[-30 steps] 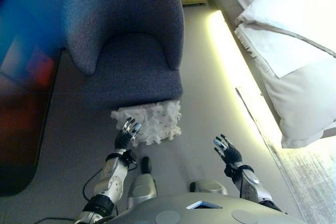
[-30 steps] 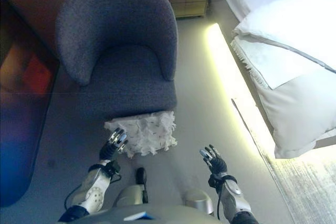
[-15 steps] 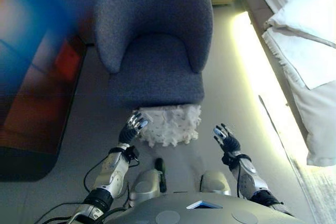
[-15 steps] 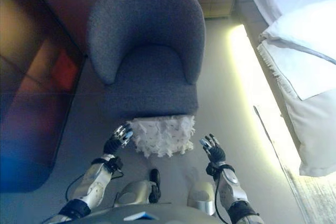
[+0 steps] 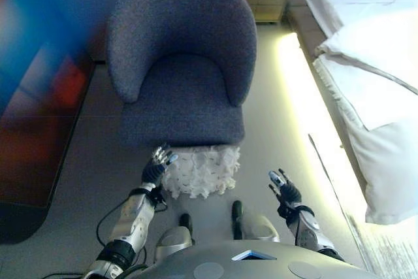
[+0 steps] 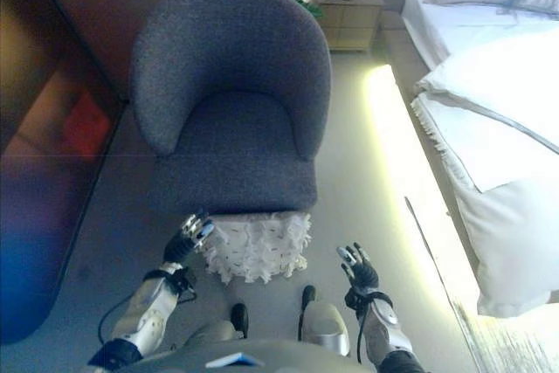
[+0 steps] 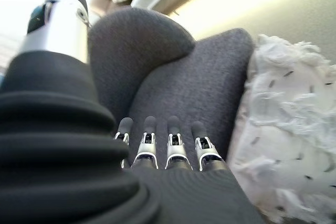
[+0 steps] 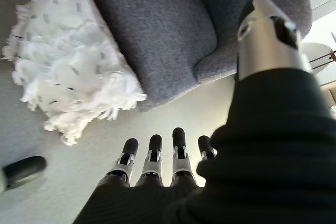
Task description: Pick up the cushion and take it to the sofa
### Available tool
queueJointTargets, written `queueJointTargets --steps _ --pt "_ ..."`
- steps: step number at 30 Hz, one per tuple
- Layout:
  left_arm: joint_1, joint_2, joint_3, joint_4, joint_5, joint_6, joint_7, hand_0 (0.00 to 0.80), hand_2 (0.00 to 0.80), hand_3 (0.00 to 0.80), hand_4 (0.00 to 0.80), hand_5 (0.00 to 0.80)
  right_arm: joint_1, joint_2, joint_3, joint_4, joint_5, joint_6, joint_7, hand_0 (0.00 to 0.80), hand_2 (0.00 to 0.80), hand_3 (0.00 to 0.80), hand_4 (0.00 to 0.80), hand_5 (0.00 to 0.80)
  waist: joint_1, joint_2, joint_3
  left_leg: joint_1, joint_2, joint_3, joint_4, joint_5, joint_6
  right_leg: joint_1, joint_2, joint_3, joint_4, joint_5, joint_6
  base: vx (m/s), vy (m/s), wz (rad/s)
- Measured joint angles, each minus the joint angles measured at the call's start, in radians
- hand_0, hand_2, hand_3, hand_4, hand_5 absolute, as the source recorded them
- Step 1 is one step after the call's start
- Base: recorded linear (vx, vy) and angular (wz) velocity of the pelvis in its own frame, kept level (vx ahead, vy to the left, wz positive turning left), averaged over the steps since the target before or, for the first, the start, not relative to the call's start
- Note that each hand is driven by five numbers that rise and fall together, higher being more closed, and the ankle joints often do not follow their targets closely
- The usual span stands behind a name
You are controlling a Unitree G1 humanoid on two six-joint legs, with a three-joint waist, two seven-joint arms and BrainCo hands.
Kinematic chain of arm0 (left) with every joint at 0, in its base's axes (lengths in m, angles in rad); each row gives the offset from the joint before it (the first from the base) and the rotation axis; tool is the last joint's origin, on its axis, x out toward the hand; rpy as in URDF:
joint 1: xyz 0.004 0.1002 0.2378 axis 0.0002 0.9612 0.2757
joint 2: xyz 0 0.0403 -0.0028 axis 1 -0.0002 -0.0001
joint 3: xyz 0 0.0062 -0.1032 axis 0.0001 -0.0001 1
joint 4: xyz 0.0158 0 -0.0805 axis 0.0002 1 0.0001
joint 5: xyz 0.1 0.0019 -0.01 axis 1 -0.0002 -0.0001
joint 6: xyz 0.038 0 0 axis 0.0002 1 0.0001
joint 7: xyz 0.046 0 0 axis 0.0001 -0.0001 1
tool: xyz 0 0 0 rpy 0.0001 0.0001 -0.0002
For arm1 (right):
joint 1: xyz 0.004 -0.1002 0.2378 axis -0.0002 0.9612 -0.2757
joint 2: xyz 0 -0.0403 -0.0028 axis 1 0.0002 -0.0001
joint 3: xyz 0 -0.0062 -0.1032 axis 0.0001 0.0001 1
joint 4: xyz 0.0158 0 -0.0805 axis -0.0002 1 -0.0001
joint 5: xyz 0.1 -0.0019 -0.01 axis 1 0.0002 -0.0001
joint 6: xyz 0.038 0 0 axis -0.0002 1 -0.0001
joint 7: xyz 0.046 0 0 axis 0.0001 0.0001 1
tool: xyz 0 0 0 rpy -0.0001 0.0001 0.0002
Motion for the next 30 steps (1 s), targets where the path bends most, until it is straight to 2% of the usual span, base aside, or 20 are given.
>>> queueJointTargets --steps 3,5,11,15,19,25,28,29,30 --pt "0.001 0.0 0.0 0.0 0.0 0.001 -0.007 0.0 0.0 0.0 0.0 0.0 -0.007 0.004 0.001 -0.02 -0.001 0.0 0.0 0.0 0.0 0.0 0.0 0.0 -0.003 0.0 0.0 0.019 0.015 0.01 -0.003 -0.006 -0.031 0.017 0.012 -0.006 0.0 -0.003 -0.013 0.152 -0.099 -0.08" --pt "-0.006 0.0 0.002 0.002 0.0 0.001 -0.01 0.0 0.0 0.0 0.0 0.0 -0.017 0.005 0.001 -0.005 -0.001 0.0 0.002 0.0 0.0 0.0 0.0 0.0 -0.004 0.0 0.001 0.031 0.013 0.01 -0.005 -0.013 -0.042 0.029 0.009 0.001 0.0 -0.01 -0.013 0.215 -0.137 -0.02" --pt "-0.023 -0.005 0.009 0.054 0.002 -0.008 0.002 0.0 0.0 0.0 0.0 0.0 -0.021 0.011 0.012 0.03 -0.015 0.001 0.022 0.0 0.0 0.0 0.0 0.0 -0.006 -0.002 0.002 0.052 0.009 0.008 -0.02 -0.018 -0.038 0.048 0.004 0.0 -0.013 -0.023 -0.003 0.201 -0.168 0.01" --pt "-0.024 -0.019 0.022 0.138 0.02 -0.017 0.019 0.0 0.0 0.0 0.0 0.0 -0.024 0.01 0.024 0.03 -0.073 0.003 0.033 0.0 0.0 0.0 0.0 0.0 -0.008 0.007 -0.002 0.046 0.024 0.009 -0.003 -0.033 -0.044 0.043 0.018 0.001 0.005 -0.038 -0.014 0.179 -0.178 -0.01" --pt "-0.027 -0.028 0.047 0.155 0.02 -0.021 0.024 0.0 0.0 0.0 0.0 0.0 -0.026 0.007 0.038 0.029 -0.094 0.012 0.052 0.0 0.0 0.0 0.0 0.0 -0.001 0.022 -0.002 0.019 0.048 0.005 0.064 -0.057 -0.063 0.018 0.038 -0.004 0.065 -0.079 -0.037 0.138 -0.131 0.03" --pt "-0.027 -0.059 0.047 0.16 0.02 -0.03 0.023 0.0 0.0 0.0 0.0 0.0 -0.03 0.001 0.037 0.031 -0.128 0.012 0.069 0.0 0.0 0.0 0.0 0.0 0.006 0.042 -0.007 -0.054 0.062 -0.005 0.165 -0.064 -0.042 -0.057 0.04 -0.023 0.187 -0.144 -0.083 0.098 -0.055 0.09" --pt "-0.029 -0.069 0.045 0.158 0.02 -0.03 0.019 0.0 0.0 0.0 0.0 0.0 -0.028 -0.007 0.038 0.03 -0.161 0.012 0.067 0.0 0.0 0.0 0.0 0.0 0.003 0.047 -0.007 -0.092 0.063 0.008 0.147 -0.031 0.005 -0.092 0.024 -0.061 0.217 -0.153 -0.102 -0.007 0.07 0.37" --pt "-0.031 -0.069 0.043 0.158 0.019 -0.03 0.016 0.0 0.0 0.0 0.0 0.0 -0.029 -0.01 0.038 0.03 -0.168 0.012 0.063 0.0 0.0 0.0 0.0 0.0 -0.003 0.039 -0.001 -0.1 0.063 0.013 0.16 -0.029 0.02 -0.102 0.011 -0.082 0.218 -0.151 -0.11 -0.008 0.139 0.39" --pt "-0.029 -0.065 0.043 0.156 0.02 -0.031 0.014 0.0 0.0 0.0 0.0 0.0 -0.028 -0.011 0.038 0.031 -0.169 0.012 0.061 0.0 0.0 0.0 0.0 0.0 0.002 0.033 0.003 -0.11 0.07 0.027 0.217 -0.035 0.012 -0.102 -0.003 -0.088 0.218 -0.148 -0.116 -0.009 0.171 0.3"
